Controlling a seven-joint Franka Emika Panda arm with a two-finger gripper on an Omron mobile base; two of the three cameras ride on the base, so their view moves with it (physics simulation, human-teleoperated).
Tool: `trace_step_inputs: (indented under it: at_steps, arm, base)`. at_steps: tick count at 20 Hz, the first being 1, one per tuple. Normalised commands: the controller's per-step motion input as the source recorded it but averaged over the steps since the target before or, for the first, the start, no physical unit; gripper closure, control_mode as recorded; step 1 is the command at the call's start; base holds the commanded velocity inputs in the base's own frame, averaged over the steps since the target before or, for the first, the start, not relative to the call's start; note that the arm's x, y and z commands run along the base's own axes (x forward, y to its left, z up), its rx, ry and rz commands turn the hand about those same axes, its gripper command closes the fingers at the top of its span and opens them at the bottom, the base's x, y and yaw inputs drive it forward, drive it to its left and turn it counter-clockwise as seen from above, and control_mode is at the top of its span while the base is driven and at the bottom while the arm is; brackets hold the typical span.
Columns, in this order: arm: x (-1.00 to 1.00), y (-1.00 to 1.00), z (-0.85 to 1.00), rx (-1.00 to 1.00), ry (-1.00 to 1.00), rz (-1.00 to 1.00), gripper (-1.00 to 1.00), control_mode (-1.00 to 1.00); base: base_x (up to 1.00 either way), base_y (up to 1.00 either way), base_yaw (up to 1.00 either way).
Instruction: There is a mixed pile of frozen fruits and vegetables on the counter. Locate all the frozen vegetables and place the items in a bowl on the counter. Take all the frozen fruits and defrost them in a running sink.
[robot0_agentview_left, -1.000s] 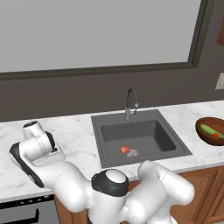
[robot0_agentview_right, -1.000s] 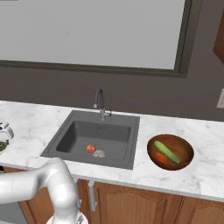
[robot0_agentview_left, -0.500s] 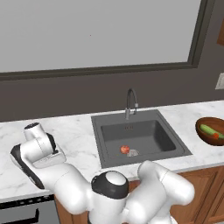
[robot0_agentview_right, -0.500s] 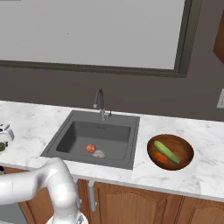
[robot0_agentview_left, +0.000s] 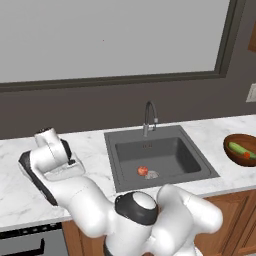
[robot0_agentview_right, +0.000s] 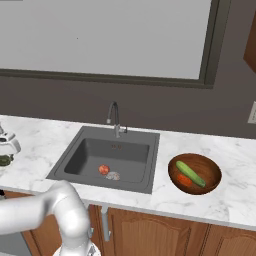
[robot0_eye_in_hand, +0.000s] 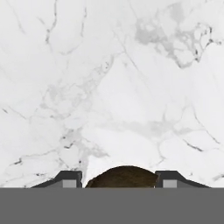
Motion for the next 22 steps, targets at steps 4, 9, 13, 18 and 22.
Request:
trace_step_inputs:
  at_steps: [4,9,13,18,22]
  arm:
    - [0.03,-0.62,0.33,-0.02,-0.01,-0.04,1.00,-1.00]
    - [0.16,-0.74,0.25,-0.04,0.00,-0.05,1.00,-1.00]
    - [0.31,-0.63,0.20,-0.04,0.00,-0.01,1.00,-1.00]
    - [0.27,-0.73,0.09,-0.01,0.02,-0.05,1.00,-1.00]
    - [0.23,-0.89,0.01,0.00,0.02,-0.10,1.00,-1.00]
  base:
    - [0.00,0.00,0.00]
    - [0.00,0.00,0.00]
    - [0.00,0.00,0.00]
    - [0.00,0.00,0.00]
    - [0.00,0.00,0.00]
